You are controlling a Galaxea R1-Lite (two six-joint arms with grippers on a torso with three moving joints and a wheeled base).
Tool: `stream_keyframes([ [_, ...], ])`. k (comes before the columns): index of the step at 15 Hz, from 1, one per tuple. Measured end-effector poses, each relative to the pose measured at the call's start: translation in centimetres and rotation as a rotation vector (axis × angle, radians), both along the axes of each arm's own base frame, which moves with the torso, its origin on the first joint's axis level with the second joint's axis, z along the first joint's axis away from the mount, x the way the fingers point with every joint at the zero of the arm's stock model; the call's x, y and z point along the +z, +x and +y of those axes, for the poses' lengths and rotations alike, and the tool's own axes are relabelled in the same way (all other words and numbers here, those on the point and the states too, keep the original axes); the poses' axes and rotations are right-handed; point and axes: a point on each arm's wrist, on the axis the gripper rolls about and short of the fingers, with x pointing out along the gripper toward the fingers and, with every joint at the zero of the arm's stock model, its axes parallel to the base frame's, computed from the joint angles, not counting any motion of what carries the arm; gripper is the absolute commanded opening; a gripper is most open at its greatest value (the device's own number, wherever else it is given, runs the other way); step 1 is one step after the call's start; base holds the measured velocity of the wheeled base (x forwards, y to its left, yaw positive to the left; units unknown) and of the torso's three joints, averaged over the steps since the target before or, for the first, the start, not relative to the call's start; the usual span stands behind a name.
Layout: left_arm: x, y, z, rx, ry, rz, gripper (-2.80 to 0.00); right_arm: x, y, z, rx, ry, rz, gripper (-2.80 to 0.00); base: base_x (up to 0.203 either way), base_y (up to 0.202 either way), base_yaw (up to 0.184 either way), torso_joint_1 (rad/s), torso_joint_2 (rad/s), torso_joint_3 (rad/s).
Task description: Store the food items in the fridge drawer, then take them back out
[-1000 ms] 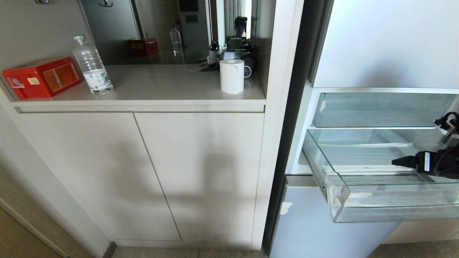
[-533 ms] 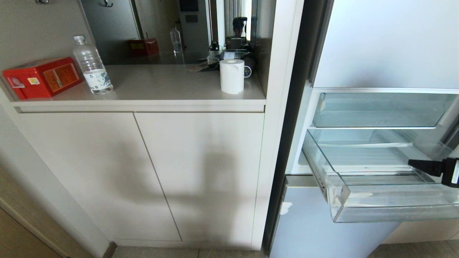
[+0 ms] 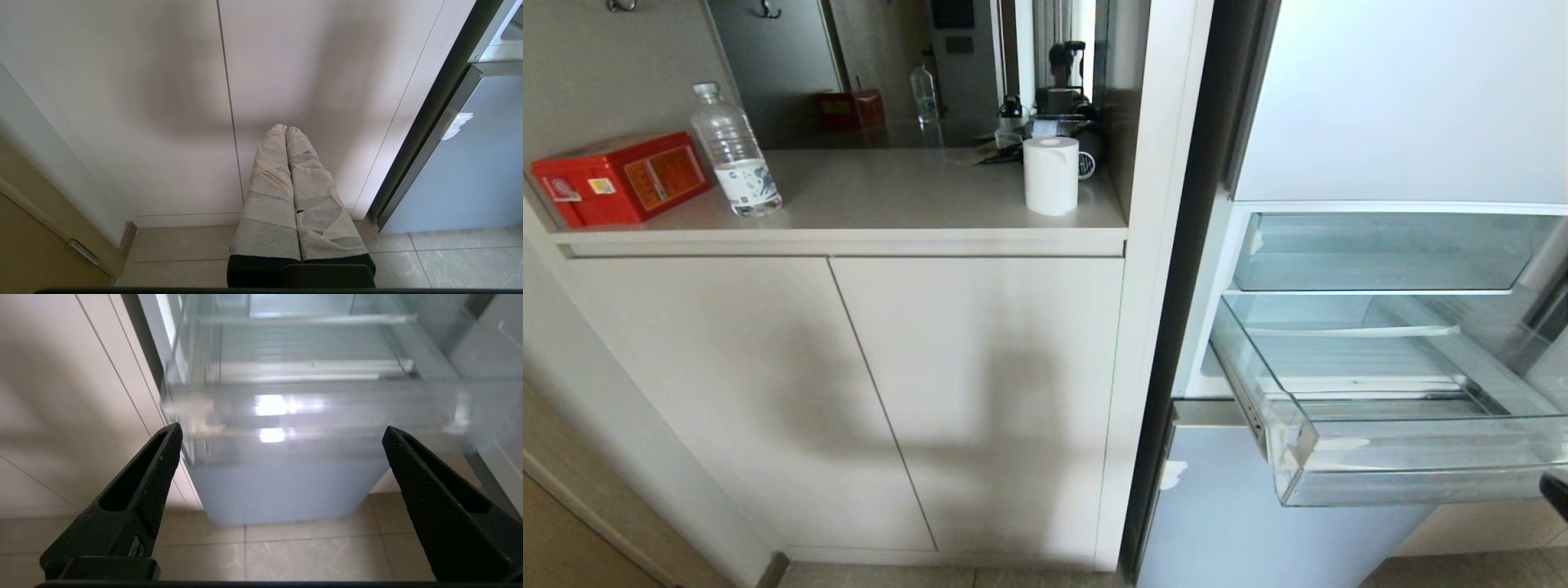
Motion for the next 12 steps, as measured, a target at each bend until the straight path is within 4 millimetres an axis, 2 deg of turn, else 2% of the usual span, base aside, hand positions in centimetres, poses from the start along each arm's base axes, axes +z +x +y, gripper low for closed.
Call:
stream_keyframes([
  [3, 0.0, 0.0, 0.0, 0.000, 0.000, 0.000, -2.80, -4.9, -2.3, 0.1, 0.001, -0.042, -0.014, 0.00, 0.000, 0.000, 0.000, 0.000, 0.00, 0.000],
  [5, 0.0, 0.0, 0.0, 0.000, 0.000, 0.000, -2.80, -5.9, -3.0, 0.1, 0.016, -0.022, -0.059, 0.00, 0.000, 0.000, 0.000, 0.000, 0.00, 0.000],
  [6, 0.0, 0.0, 0.0, 0.000, -0.001, 0.000, -2.80, -6.2, -3.2, 0.1, 0.028, -0.019, -0.064, -2.80, 0.000, 0.000, 0.000, 0.000, 0.00, 0.000],
  [12, 0.0, 0.0, 0.0, 0.000, -0.001, 0.000, -2.80, -7.8, -4.8, 0.1, 0.077, -0.053, -0.053, -2.80, 0.000, 0.000, 0.000, 0.000, 0.00, 0.000],
])
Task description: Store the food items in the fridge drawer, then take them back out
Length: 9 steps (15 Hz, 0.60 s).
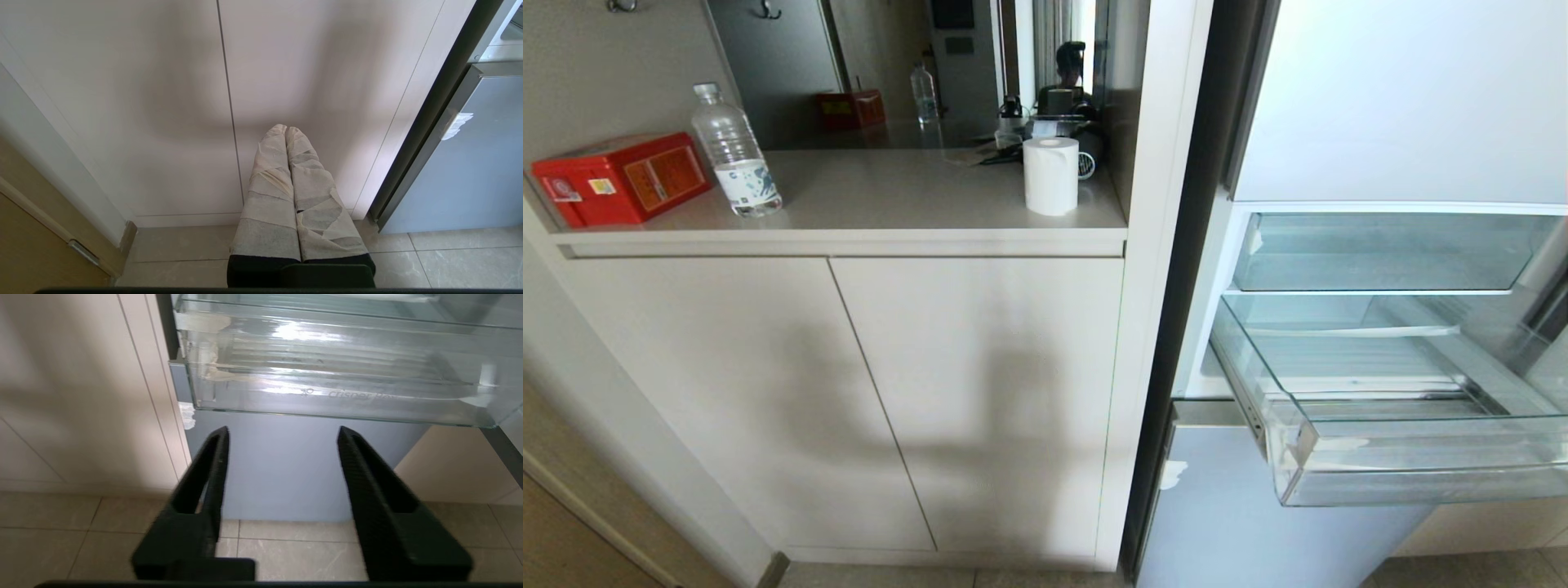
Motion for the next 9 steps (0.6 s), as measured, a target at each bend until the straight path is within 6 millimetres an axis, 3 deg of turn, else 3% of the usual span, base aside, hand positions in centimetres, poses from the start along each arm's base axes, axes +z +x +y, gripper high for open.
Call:
stream_keyframes([
  [4, 0.0, 0.0, 0.0, 0.000, 0.000, -0.001, -2.80, -1.4, -1.3, 0.2, 0.085, -0.031, 0.005, -2.80, 0.000, 0.000, 0.000, 0.000, 0.00, 0.000],
  [9, 0.0, 0.0, 0.0, 0.000, 0.000, -0.001, -2.80, -1.8, -2.2, 0.3, 0.082, -0.091, -0.095, -2.80, 0.000, 0.000, 0.000, 0.000, 0.00, 0.000],
])
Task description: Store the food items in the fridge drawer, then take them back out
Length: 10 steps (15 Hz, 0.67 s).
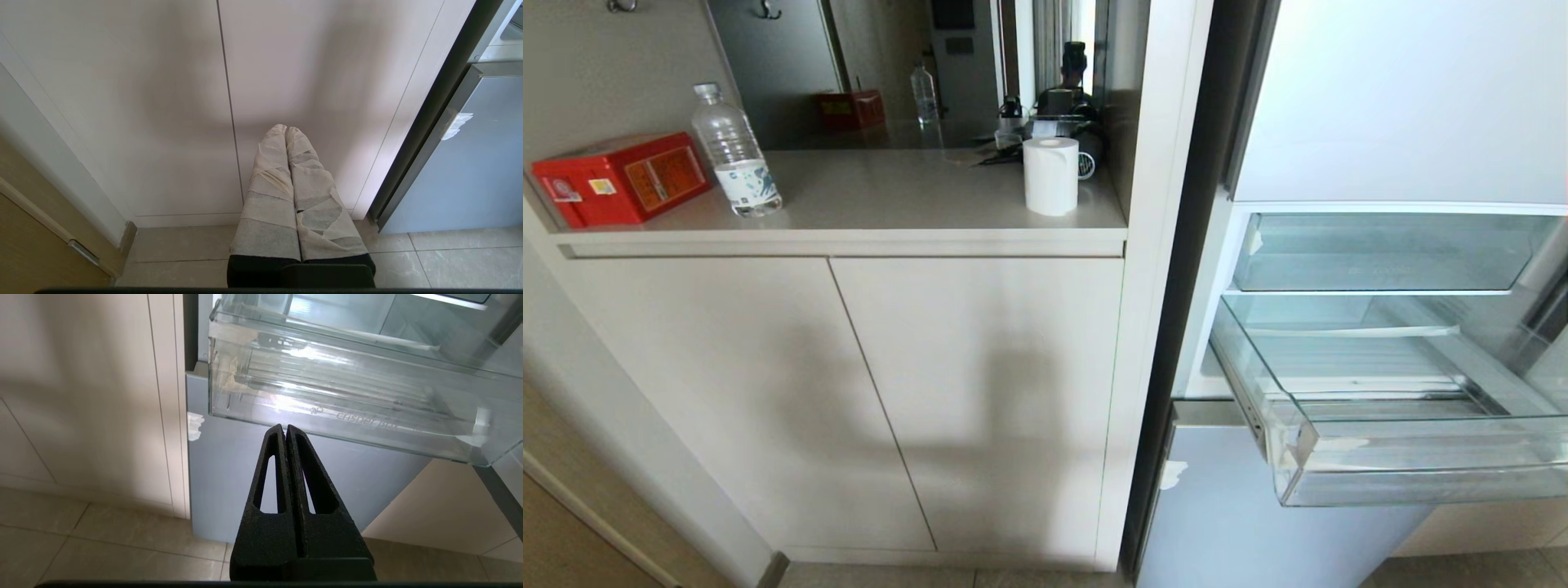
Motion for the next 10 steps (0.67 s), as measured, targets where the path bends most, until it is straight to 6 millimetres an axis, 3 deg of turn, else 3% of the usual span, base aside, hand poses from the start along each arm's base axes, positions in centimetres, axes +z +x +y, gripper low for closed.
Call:
stream_keyframes([
  [10, -0.01, 0.00, 0.00, 0.000, 0.000, 0.000, -2.80, -0.14, -0.09, -0.05, -0.026, 0.085, -0.006, -2.80, 0.000, 0.000, 0.000, 0.000, 0.00, 0.000],
])
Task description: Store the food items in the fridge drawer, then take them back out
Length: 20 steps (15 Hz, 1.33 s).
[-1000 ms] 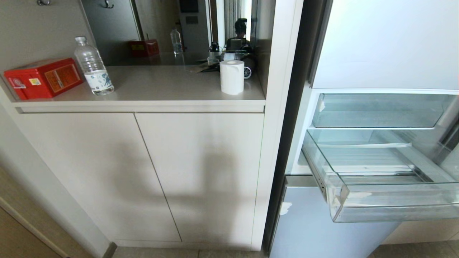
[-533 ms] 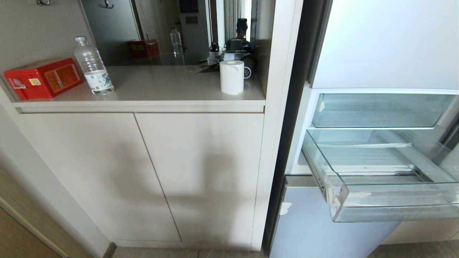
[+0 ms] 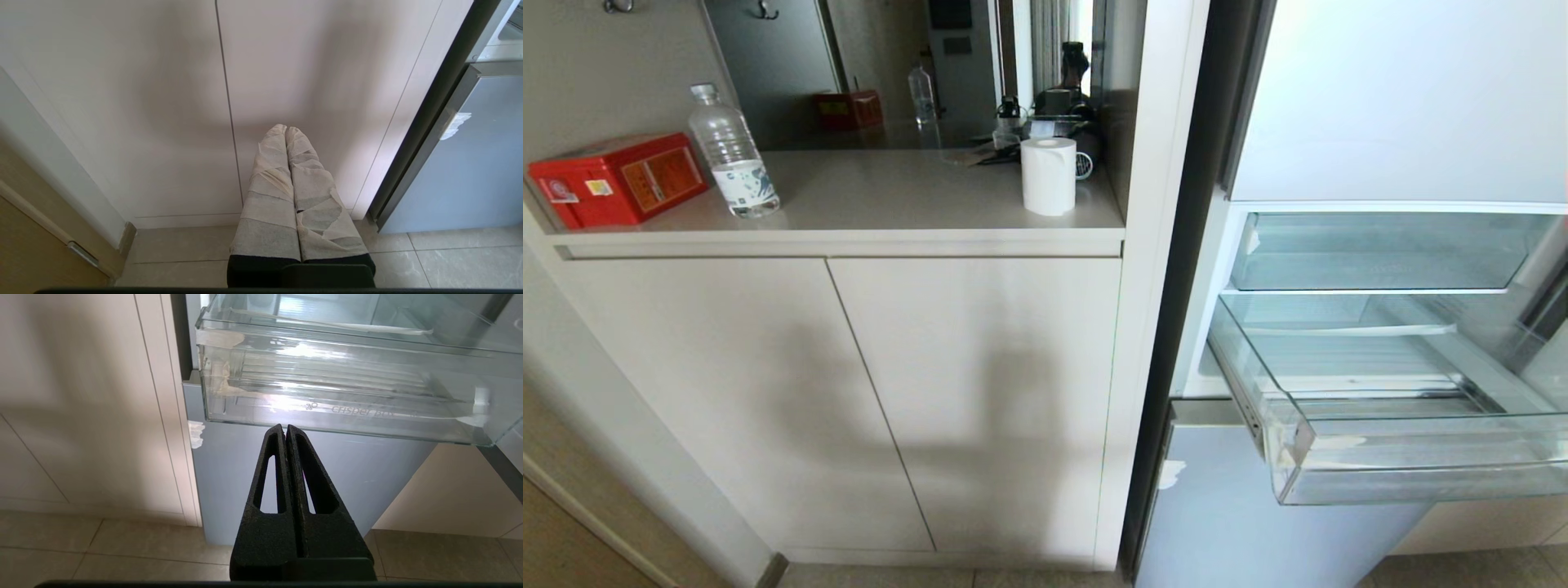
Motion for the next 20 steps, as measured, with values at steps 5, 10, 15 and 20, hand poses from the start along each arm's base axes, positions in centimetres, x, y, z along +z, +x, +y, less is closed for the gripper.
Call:
stream_keyframes([
  [5, 0.00, 0.00, 0.00, 0.000, 0.000, 0.000, -2.80, 0.00, 0.00, 0.00, 0.000, 0.003, 0.000, -2.80, -0.002, 0.007, -0.158, 0.006, 0.00, 0.002],
  [10, 0.01, 0.00, 0.00, 0.000, 0.000, 0.000, -2.80, 0.01, 0.00, 0.00, 0.001, 0.004, 0.000, -2.80, -0.001, 0.007, -0.175, 0.002, 0.00, 0.000],
  [15, 0.01, 0.00, 0.00, 0.000, 0.000, 0.000, -2.80, 0.07, -0.01, 0.00, 0.002, 0.028, -0.004, -2.80, -0.002, 0.007, -0.172, 0.004, 0.00, 0.002],
  [20, 0.00, 0.00, 0.00, 0.000, 0.000, 0.000, -2.80, 0.08, 0.03, 0.00, 0.001, 0.028, 0.001, -2.80, 0.000, 0.002, -0.041, 0.001, 0.00, 0.001],
])
